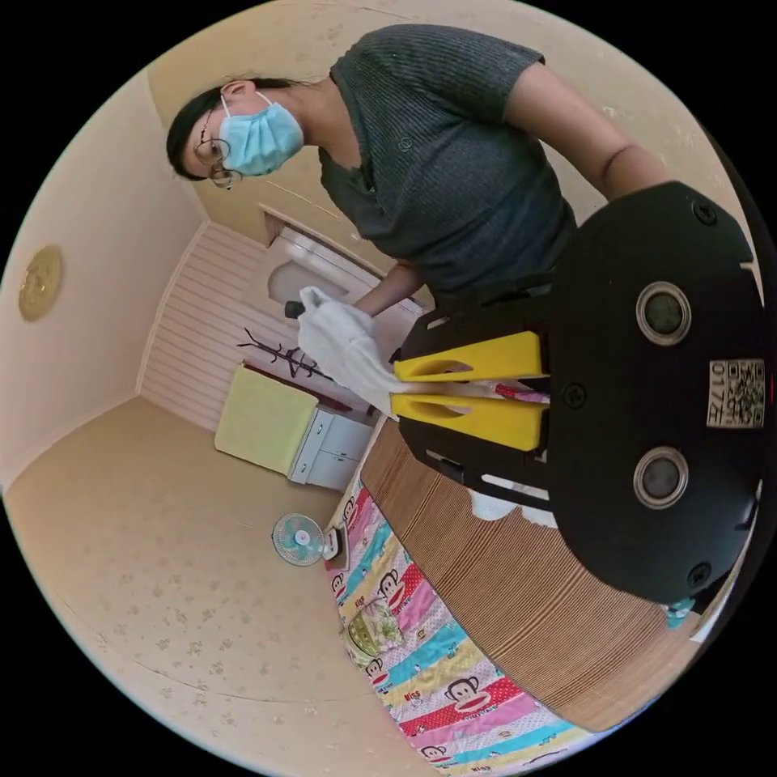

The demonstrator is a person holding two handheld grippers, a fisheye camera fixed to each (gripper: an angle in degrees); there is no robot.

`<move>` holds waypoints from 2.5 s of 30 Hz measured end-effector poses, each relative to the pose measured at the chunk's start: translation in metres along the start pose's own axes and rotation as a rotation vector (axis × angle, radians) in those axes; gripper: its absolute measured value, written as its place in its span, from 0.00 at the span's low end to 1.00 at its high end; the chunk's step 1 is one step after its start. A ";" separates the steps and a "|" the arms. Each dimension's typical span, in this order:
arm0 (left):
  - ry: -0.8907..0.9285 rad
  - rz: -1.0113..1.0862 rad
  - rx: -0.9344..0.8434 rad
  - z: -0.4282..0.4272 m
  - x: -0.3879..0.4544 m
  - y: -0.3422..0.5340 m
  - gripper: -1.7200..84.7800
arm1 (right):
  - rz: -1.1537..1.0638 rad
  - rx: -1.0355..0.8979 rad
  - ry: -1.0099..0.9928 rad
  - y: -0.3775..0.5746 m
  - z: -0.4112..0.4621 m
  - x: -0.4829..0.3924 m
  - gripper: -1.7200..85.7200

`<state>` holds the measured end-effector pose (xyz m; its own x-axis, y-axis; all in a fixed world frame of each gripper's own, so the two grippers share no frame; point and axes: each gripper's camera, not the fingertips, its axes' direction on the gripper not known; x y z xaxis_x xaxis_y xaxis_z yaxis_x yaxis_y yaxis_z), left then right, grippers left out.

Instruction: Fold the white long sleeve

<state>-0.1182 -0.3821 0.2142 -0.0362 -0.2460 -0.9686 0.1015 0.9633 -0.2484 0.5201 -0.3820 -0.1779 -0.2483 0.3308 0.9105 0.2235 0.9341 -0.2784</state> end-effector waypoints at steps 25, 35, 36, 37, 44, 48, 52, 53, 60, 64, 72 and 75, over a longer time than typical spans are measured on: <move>-0.462 -1.165 0.125 0.158 -0.407 0.033 0.10 | 1.026 -0.720 0.464 0.009 0.197 0.463 0.11; -0.626 -1.440 -0.569 0.263 -0.308 0.213 0.15 | 1.288 -1.205 0.454 0.144 0.211 0.428 0.17; -0.621 -1.454 -0.589 0.273 -0.305 0.221 0.14 | 1.287 -1.209 0.422 0.144 0.209 0.430 0.16; -0.690 -1.439 -0.594 0.275 -0.300 0.218 0.12 | 1.271 -1.226 0.436 0.139 0.208 0.433 0.15; -0.578 -1.352 -0.739 0.224 -0.335 0.171 0.05 | 1.272 -1.034 0.024 0.020 0.105 0.519 0.05; -0.680 -1.099 -0.337 0.067 -0.317 0.064 0.05 | 1.172 -0.163 -0.018 -0.082 -0.094 0.574 0.04; -1.106 -1.249 -0.046 -0.084 -0.291 0.039 0.06 | 1.305 0.531 0.318 -0.060 -0.239 0.560 0.03; -1.166 -1.276 0.012 -0.098 -0.283 0.041 0.06 | 1.335 0.638 0.371 -0.046 -0.257 0.547 0.03; -0.764 -1.280 -0.034 0.024 -0.266 0.086 0.10 | 1.524 -0.331 0.383 0.008 -0.152 0.527 0.03; -0.407 -1.342 -0.461 0.193 -0.277 0.139 0.13 | 1.345 -0.792 0.356 0.007 -0.071 0.526 0.03; -0.367 -1.330 -0.761 0.222 -0.285 0.155 0.06 | 1.034 -1.355 0.570 0.025 0.022 0.487 0.03; -0.483 -1.312 -0.747 0.150 -0.278 0.159 0.05 | 1.161 -1.258 0.396 0.033 0.019 0.466 0.03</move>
<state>0.0575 -0.1771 0.4422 0.6196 -0.7838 -0.0420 -0.2413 -0.1393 -0.9604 0.3939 -0.1950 0.2313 0.7346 0.4623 0.4966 0.6777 -0.4654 -0.5693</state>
